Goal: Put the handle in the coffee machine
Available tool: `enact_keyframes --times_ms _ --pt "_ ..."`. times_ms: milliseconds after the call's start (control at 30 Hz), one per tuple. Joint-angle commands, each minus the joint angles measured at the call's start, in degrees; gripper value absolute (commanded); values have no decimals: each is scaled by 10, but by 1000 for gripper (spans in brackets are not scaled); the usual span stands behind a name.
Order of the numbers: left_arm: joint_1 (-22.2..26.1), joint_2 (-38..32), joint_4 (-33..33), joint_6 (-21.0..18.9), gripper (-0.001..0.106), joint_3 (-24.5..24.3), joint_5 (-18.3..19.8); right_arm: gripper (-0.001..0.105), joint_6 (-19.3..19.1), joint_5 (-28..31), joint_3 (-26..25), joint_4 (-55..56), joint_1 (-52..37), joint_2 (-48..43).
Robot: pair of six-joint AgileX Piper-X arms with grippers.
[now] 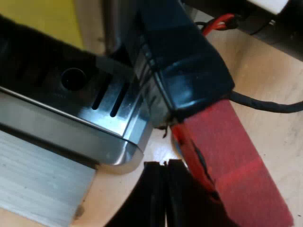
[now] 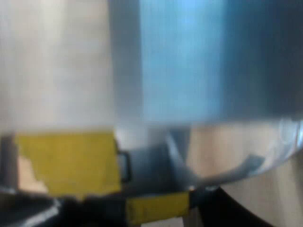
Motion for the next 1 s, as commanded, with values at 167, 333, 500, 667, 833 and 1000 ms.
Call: enact_keyframes --times_ms 167,333,500,667,833,1000 --pt "-4 -20 29 0 1 -3 27 25 -12 -17 -14 -13 1 -129" --pt "-6 -33 29 0 1 -3 31 25 -21 -17 -14 -12 1 -129" --pt "-30 -33 38 0 1 -3 30 25 -24 -17 -14 -12 7 -134" --pt "-65 -33 42 -6 1 -3 30 25 -33 -14 -14 -12 9 -134" --pt "-80 -33 42 -13 1 -3 31 25 -43 -2 -14 -12 10 -144" --pt "-80 -33 42 -19 1 -3 40 24 -62 2 -14 7 10 -154"
